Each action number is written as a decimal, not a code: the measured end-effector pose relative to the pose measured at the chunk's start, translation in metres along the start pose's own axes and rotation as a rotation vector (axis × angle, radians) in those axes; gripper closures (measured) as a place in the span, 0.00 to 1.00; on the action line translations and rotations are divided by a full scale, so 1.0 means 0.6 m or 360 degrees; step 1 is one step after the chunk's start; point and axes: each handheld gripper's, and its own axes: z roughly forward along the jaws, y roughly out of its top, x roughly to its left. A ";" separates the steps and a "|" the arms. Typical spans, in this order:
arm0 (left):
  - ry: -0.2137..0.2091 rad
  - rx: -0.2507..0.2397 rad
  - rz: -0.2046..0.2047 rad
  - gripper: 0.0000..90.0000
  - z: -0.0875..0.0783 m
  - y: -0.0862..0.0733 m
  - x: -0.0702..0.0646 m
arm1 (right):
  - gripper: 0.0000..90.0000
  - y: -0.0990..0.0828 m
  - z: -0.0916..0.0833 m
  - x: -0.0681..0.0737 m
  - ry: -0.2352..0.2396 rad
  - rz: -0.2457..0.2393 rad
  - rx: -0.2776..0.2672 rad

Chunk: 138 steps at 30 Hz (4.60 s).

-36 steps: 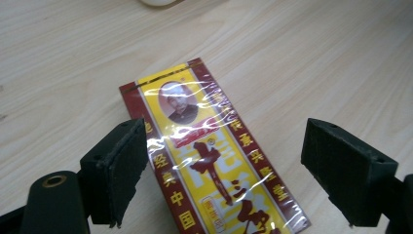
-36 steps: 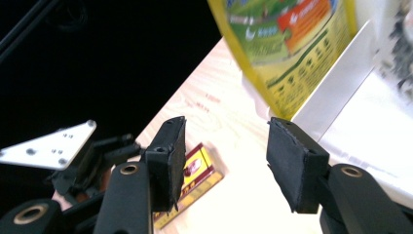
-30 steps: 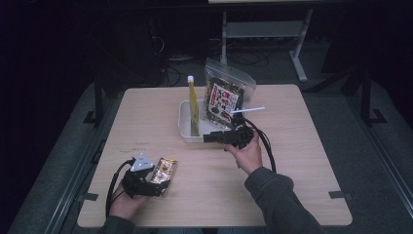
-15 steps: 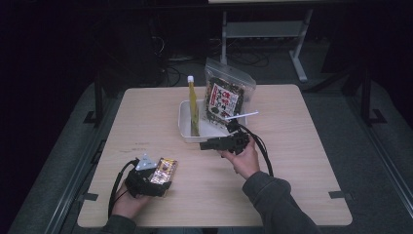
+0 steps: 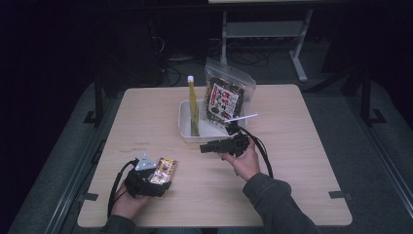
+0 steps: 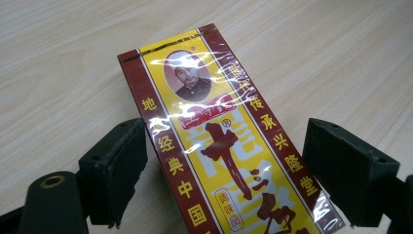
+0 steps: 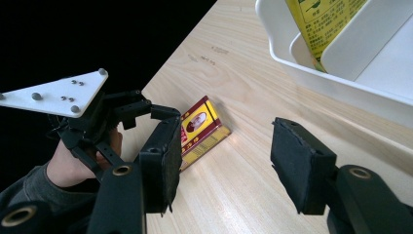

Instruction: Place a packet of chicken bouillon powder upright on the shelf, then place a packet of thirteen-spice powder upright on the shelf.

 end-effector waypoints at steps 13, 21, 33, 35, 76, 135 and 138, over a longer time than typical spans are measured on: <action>0.0017 0.0017 -0.0010 0.18 0.001 0.000 -0.003 | 0.49 -0.002 0.015 0.015 0.0014 -0.0048 0.0042; 0.0027 0.0048 -0.0022 0.19 0.005 0.001 -0.004 | 0.49 -0.005 0.026 0.021 0.0021 -0.0055 0.0070; 0.0033 0.0124 -0.0001 0.35 0.006 0.007 -0.007 | 0.49 -0.008 0.047 0.023 0.0027 -0.0065 0.0138; 0.0021 0.0094 0.0004 0.35 0.003 0.009 -0.007 | 0.49 -0.008 0.051 0.023 0.0034 -0.0061 0.0148; -0.0120 -0.0207 0.0212 0.35 -0.014 0.035 -0.050 | 0.73 0.010 0.100 0.014 0.0254 0.0322 0.0387; -0.0104 -0.0295 -0.0041 0.26 -0.026 0.011 0.005 | 0.76 0.220 0.036 0.165 -0.0769 0.0064 -0.0095; -0.0113 -0.0295 -0.0042 0.26 -0.025 0.012 0.003 | 0.76 0.229 0.037 0.166 -0.0812 0.0068 -0.0128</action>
